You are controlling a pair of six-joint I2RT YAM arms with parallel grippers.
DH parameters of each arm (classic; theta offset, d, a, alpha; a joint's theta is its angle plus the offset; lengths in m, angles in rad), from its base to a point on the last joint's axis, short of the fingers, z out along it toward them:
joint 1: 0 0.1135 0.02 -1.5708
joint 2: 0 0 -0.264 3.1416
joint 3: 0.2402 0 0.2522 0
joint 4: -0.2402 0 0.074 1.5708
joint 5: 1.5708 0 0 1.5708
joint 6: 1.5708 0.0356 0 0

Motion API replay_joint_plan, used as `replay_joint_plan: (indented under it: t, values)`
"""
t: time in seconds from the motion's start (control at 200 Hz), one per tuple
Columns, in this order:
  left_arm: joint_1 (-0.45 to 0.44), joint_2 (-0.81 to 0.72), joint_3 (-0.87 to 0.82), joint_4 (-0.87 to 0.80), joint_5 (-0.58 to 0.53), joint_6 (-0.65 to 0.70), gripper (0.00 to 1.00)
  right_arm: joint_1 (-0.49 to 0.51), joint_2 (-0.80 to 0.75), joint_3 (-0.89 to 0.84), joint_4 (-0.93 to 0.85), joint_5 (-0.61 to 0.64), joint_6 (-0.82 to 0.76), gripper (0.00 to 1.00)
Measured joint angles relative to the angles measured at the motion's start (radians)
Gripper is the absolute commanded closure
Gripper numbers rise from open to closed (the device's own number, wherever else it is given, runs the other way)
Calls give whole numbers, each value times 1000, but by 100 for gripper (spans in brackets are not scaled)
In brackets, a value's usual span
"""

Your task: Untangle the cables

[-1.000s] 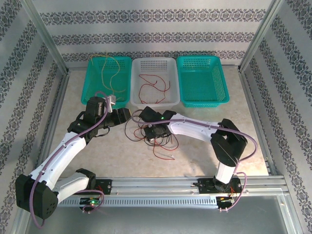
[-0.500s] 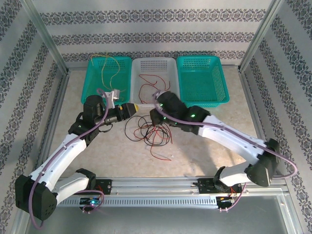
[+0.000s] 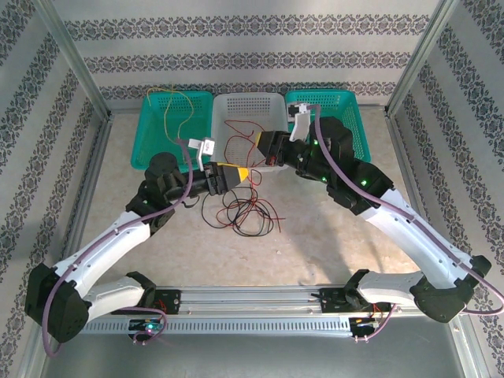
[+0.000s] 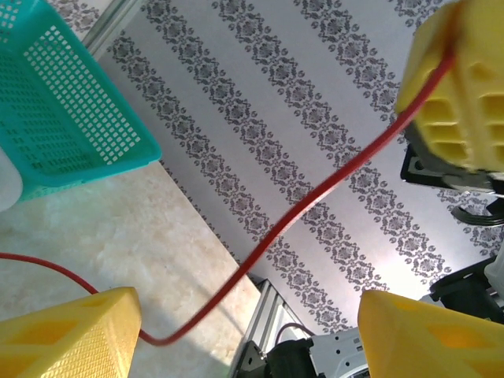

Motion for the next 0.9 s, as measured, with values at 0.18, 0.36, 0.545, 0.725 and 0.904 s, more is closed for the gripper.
replay_joint_plan:
  t: [0.18, 0.36, 0.545, 0.725, 0.904]
  values:
    - [-43, 22, 72, -60, -32, 92, 42, 0, 0, 21, 19, -31, 19, 100]
    - [-44, 23, 87, -96, -64, 141, 80, 0, 0, 22, 19, -38, 24, 100]
    - [-48, 24, 89, -104, -71, 159, 100, 0, 0, 22, 19, -38, 23, 100]
    - [-48, 24, 107, -104, -90, 130, 100, -2, -7, 9, 22, -35, 26, 48]
    - [-48, 24, 195, -97, -90, 96, 100, -61, -63, -129, 40, -33, 68, 28]
